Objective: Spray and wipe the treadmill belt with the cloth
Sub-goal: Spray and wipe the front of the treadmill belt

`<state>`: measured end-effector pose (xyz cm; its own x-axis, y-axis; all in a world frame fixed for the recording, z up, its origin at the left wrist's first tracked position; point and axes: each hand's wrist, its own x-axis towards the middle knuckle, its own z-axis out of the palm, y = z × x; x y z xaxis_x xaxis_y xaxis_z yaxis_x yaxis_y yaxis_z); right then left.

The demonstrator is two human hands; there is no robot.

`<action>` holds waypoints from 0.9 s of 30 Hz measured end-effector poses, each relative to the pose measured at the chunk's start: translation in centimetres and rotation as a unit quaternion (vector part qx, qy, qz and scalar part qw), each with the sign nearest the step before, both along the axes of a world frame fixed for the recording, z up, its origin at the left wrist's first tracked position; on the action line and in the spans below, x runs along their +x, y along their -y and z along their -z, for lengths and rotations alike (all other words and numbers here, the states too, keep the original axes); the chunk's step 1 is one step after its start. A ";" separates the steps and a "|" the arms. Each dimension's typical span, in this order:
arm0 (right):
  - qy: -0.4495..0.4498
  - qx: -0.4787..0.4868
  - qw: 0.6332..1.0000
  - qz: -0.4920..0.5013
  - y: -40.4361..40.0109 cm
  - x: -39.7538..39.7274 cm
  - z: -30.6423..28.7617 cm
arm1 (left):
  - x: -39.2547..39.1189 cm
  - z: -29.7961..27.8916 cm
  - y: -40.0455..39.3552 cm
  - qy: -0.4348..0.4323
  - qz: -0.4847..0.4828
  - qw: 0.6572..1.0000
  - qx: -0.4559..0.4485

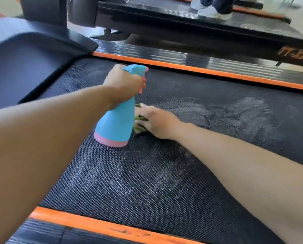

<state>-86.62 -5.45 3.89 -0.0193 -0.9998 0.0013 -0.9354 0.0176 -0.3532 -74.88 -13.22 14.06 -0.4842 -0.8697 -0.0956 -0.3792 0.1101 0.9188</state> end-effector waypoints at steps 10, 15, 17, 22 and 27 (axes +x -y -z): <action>0.030 0.046 0.975 0.214 -4.2 -6.6 0.8 | -1.3 0.6 0.1 0.044 0.041 0.998 -0.029; 0.030 0.117 0.988 0.096 -5.2 -4.9 -1.1 | -1.1 0.5 -0.6 0.110 0.029 0.992 -0.055; 0.010 0.132 0.979 0.156 -5.9 -6.6 -2.2 | -0.9 0.4 -0.6 0.108 0.027 0.992 -0.060; -0.102 0.181 0.943 0.261 -7.3 -10.9 -3.1 | -0.8 0.7 -0.2 0.094 0.019 0.993 -0.070; -0.193 0.221 0.879 0.376 -8.7 -12.3 -5.5 | -1.6 0.9 -1.0 0.132 0.037 0.986 -0.092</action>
